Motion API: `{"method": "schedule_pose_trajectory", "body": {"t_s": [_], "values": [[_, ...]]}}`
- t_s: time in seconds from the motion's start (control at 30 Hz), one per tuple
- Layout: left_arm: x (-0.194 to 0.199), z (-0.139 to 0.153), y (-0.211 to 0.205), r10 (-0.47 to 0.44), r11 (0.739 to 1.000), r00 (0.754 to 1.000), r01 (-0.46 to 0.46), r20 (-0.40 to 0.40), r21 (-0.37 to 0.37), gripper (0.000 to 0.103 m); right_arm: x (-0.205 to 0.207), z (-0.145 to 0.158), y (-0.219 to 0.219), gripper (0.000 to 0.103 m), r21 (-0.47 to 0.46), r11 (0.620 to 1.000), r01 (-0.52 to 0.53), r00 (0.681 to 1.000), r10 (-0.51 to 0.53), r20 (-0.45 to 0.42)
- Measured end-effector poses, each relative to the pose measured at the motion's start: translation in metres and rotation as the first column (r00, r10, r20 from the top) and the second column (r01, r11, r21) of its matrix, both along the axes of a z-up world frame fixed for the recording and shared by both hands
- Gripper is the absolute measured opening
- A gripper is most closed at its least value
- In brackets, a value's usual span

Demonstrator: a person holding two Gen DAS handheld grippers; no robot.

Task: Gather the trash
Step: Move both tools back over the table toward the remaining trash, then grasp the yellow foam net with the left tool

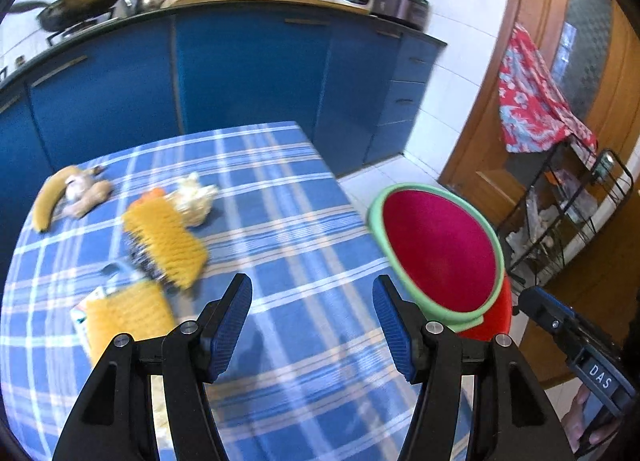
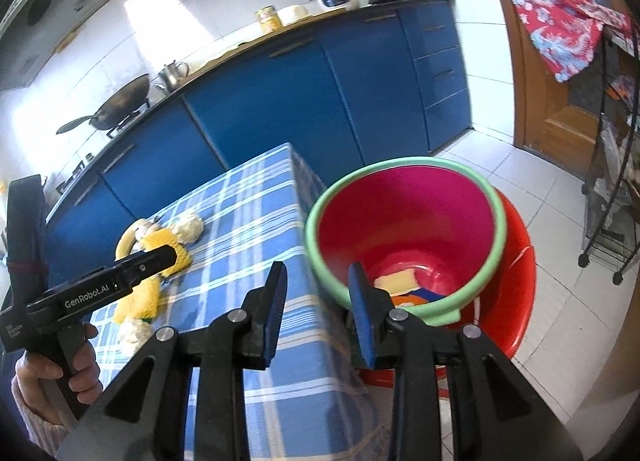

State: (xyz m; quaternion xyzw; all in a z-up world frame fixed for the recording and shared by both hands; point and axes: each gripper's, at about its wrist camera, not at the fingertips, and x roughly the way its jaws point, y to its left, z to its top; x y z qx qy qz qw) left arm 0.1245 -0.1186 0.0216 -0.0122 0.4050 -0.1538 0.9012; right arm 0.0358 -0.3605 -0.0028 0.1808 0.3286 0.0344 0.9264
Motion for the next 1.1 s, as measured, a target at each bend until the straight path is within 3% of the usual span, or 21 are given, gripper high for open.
{"method": "schedule_pose_trajectory", "body": {"t_s": [0.37, 0.7, 1.1], "values": [[-0.016, -0.005, 0.063, 0.114, 0.993, 0.993, -0.114, -0.013, 0.019, 0.064, 0.000, 0.000, 0.033, 0.034, 0.009, 0.997, -0.072, 0.997, 0.072, -0.011], [-0.014, -0.025, 0.114, 0.230, 0.973, 0.971, -0.229, -0.066, 0.023, 0.064, 0.003, -0.003, 0.052, 0.034, 0.002, 0.995, -0.104, 0.994, 0.104, -0.036], [0.009, -0.054, 0.131, 0.287, 0.958, 0.951, -0.286, -0.118, 0.030, 0.063, 0.017, -0.017, 0.074, 0.034, 0.010, 0.989, -0.150, 0.985, 0.150, -0.085]]}}
